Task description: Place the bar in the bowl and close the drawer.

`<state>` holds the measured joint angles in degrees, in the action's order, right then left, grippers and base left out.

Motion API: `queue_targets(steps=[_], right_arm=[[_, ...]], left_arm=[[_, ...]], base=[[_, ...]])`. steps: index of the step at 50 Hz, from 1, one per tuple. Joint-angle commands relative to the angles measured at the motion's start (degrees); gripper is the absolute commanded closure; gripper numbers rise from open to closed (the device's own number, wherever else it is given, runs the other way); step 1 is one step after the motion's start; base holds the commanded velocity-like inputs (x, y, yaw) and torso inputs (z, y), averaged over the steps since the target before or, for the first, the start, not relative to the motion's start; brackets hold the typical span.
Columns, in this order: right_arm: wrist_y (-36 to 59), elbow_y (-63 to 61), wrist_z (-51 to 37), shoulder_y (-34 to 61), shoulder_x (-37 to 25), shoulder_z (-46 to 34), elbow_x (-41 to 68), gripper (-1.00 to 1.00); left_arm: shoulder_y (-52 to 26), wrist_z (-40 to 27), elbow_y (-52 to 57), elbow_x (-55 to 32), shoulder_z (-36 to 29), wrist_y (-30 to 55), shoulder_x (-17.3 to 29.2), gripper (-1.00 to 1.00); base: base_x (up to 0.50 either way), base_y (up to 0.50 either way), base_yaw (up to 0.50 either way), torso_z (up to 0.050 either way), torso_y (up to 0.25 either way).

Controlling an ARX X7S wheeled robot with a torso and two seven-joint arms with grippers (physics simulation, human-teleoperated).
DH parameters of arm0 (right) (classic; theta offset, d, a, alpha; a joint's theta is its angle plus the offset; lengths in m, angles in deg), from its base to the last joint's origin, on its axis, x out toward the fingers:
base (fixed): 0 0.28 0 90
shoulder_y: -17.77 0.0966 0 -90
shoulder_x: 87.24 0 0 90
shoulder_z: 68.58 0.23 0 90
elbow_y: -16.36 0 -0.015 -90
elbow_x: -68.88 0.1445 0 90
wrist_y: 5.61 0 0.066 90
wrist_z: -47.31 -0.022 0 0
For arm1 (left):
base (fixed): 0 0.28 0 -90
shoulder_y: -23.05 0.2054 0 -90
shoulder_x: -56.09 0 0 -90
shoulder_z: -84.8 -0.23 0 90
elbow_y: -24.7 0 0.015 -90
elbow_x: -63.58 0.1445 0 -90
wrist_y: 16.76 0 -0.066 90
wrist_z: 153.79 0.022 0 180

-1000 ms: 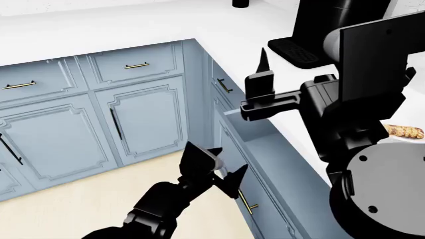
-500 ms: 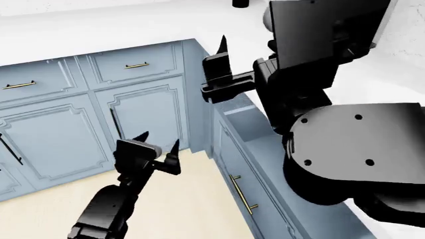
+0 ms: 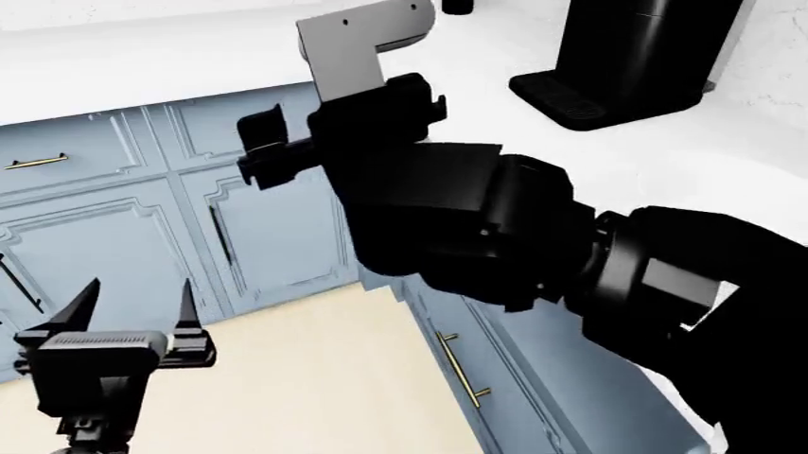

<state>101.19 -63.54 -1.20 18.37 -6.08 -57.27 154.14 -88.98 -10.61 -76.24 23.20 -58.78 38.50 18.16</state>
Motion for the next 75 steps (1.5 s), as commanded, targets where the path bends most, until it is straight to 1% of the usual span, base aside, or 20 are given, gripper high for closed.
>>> queue_targets(steps=[1, 3, 11, 20, 24, 40, 46, 51, 56, 60, 65, 75], right_arm=[[-7.48, 14.4, 5.14, 0.38, 8.84, -9.87, 6.24, -1.0], [-7.79, 15.05, 5.38, -0.67, 8.84, -11.36, 6.82, -1.0], [-10.81, 17.68, 3.62, -7.18, 8.85, -11.4, 8.35, -1.0], [-13.48, 17.81, -2.58, -11.83, 8.85, -11.44, 7.18, -1.0], [-15.17, 17.47, -3.69, -12.38, 8.85, -11.43, 8.93, -1.0], [-12.73, 15.48, -6.48, -17.25, 8.85, -11.4, 6.21, -1.0], [-9.42, 13.95, -8.39, -19.49, 8.85, -11.28, 3.2, -1.0], [-1.29, 13.16, -8.95, -20.16, 8.85, -11.27, 2.26, -1.0], [3.46, 13.03, -9.42, -21.95, 8.85, -11.12, -0.58, -1.0], [6.78, 13.33, -13.7, -22.75, 8.85, -11.05, -1.73, -1.0], [9.25, 14.69, -14.65, -24.55, 8.85, -10.99, -3.02, -1.0], [9.25, 14.69, -14.65, -24.55, 8.85, -10.99, -3.02, -1.0]], left_arm=[[6.89, -8.98, 6.78, 3.26, 1.12, -2.91, 5.93, -1.0], [7.43, -9.55, 7.14, 3.4, 1.27, -3.33, 6.21, -1.0], [9.03, -10.17, 6.69, 3.41, 1.53, -5.09, 5.78, -1.0], [9.57, -9.61, 5.44, 3.42, 1.45, -5.59, 4.8, -1.0], [9.06, -9.18, 4.61, 3.49, 1.36, -5.15, 3.69, -1.0], [9.7, -8.52, 3.89, 3.86, 1.34, -5.79, 2.49, -1.0], [9.81, -7.99, 3.26, 3.96, 1.24, -6.05, 1.65, -1.0], [9.7, -7.53, 2.92, 3.71, 1.36, -6.22, 1.24, -1.0], [9.68, -7.03, 2.57, 3.5, 1.43, -6.45, 0.89, -1.0], [9.67, -6.76, 2.3, 3.49, 1.47, -6.54, 0.57, -1.0], [9.69, -6.86, 2.45, 3.88, 1.47, -6.31, 0.36, -1.0], [9.67, -6.76, 2.5, 3.91, 1.66, -6.04, 0.23, -1.0]], base=[[0.0, 0.0, 0.0, 0.0, 0.0], [0.0, 0.0, 0.0, 0.0, 0.0], [0.0, 0.0, 0.0, 0.0, 0.0], [0.0, 0.0, 0.0, 0.0, 0.0], [0.0, 0.0, 0.0, 0.0, 0.0], [0.0, 0.0, 0.0, 0.0, 0.0], [0.0, 0.0, 0.0, 0.0, 0.0], [0.0, 0.0, 0.0, 0.0, 0.0], [0.0, 0.0, 0.0, 0.0, 0.0], [0.0, 0.0, 0.0, 0.0, 0.0], [0.0, 0.0, 0.0, 0.0, 0.0], [0.0, 0.0, 0.0, 0.0, 0.0]])
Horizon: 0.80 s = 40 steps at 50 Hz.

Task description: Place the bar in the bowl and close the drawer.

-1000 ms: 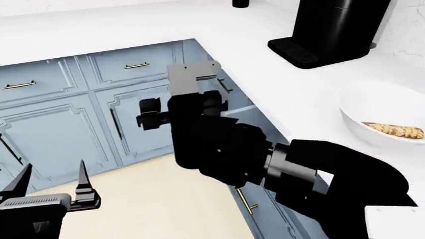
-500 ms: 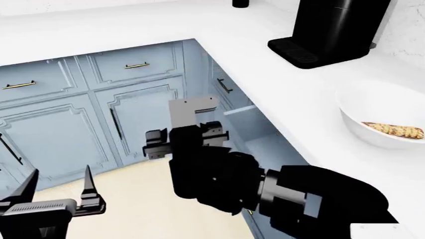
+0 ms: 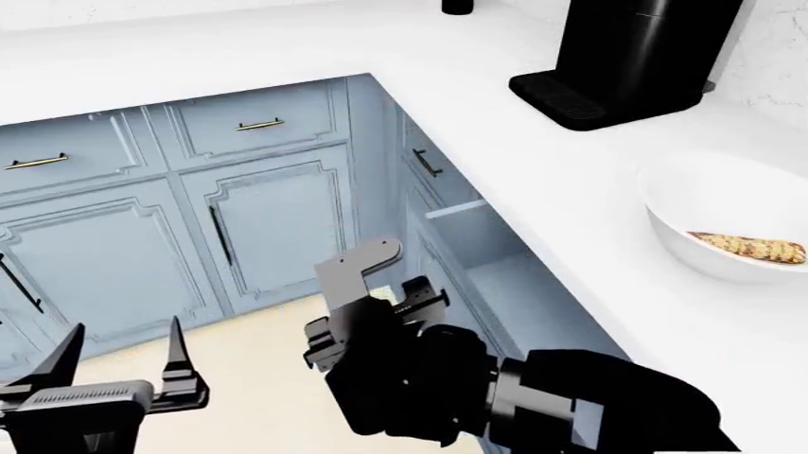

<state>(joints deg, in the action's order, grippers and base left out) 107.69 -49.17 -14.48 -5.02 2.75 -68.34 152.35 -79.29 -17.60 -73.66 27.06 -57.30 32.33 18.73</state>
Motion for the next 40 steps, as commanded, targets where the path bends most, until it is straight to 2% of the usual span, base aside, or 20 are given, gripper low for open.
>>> queue_targets(steps=[1, 23, 40], right_arm=[[2.75, 0.32, -1.37, -1.16, 0.01, 0.08, -1.23, -1.0], [2.75, 0.32, -1.37, -1.16, 0.01, 0.08, -1.23, -1.0], [2.75, 0.32, -1.37, -1.16, 0.01, 0.08, -1.23, -1.0]], left_arm=[[-0.07, 0.21, -0.07, 0.09, 0.2, 0.22, -0.38, -1.0], [-0.3, 0.2, -1.03, 0.65, 0.69, 0.69, -1.62, -1.0], [1.22, -0.34, -0.88, 0.83, 1.39, -0.32, -0.8, -1.0]], base=[[0.0, 0.0, 0.0, 0.0, 0.0], [0.0, 0.0, 0.0, 0.0, 0.0], [0.0, 0.0, 0.0, 0.0, 0.0]])
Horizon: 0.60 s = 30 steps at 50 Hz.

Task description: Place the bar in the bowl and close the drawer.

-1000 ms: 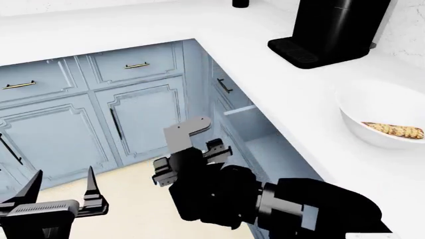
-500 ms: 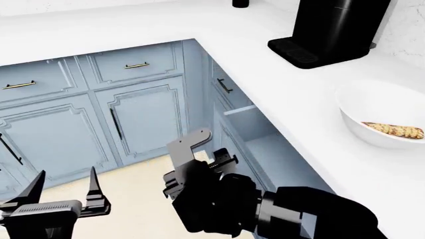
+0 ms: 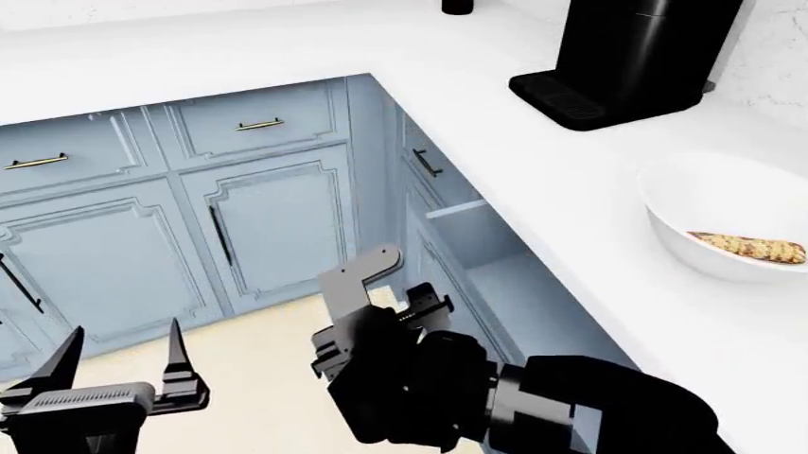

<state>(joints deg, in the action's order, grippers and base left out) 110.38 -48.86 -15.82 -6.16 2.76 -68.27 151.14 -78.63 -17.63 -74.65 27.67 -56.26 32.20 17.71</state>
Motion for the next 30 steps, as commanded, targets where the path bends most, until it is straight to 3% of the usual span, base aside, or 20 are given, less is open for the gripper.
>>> queue_targets(steps=[1, 2, 3, 30], right_arm=[[0.05, 0.01, -0.03, -0.02, 0.0, 0.0, -0.03, -1.0], [4.61, 8.6, -1.8, -7.59, 0.0, 0.21, -1.46, -1.0], [4.61, 13.91, -1.6, -7.71, 0.0, 0.21, -1.55, -1.0], [4.93, 23.51, 1.94, -9.2, 0.0, 0.43, -2.91, -1.0]], left_arm=[[0.52, -0.31, 0.15, 0.2, 0.37, -0.12, 0.19, -1.0], [0.42, -0.32, 0.18, 0.29, 0.35, 0.09, 0.14, -1.0], [0.32, -0.28, 0.2, 0.3, 0.34, 0.2, 0.06, -1.0], [0.67, -0.31, 0.1, 0.62, 0.87, 0.75, -0.12, -1.0]], base=[[0.0, 0.0, 0.0, 0.0, 0.0], [0.0, 0.0, 0.0, 0.0, 0.0], [0.0, 0.0, 0.0, 0.0, 0.0], [0.0, 0.0, 0.0, 0.0, 0.0]])
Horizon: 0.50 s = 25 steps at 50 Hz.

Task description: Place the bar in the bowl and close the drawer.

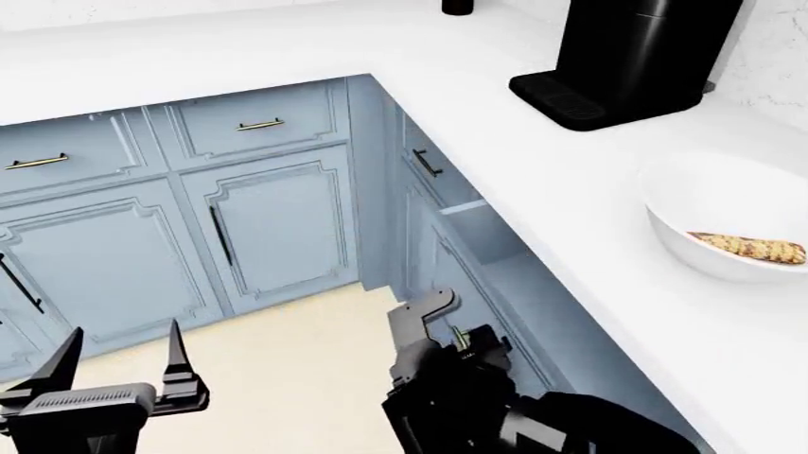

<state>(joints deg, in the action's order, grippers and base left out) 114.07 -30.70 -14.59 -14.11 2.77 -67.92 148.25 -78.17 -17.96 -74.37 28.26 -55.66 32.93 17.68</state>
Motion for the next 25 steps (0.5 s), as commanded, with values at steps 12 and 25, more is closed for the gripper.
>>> queue_targets(steps=[12, 25], right_arm=[[4.88, 10.55, 5.31, 0.31, 0.0, 0.83, -8.96, -1.0], [8.1, 14.43, 3.59, -0.27, 0.0, 1.33, -10.5, -1.0]], left_arm=[[0.31, 0.15, -0.83, 0.16, 0.37, 0.41, -0.6, -1.0], [1.77, -0.64, -0.28, 0.5, 0.84, -0.32, 0.23, -1.0]], base=[[0.0, 0.0, 0.0, 0.0, 0.0], [0.0, 0.0, 0.0, 0.0, 0.0]])
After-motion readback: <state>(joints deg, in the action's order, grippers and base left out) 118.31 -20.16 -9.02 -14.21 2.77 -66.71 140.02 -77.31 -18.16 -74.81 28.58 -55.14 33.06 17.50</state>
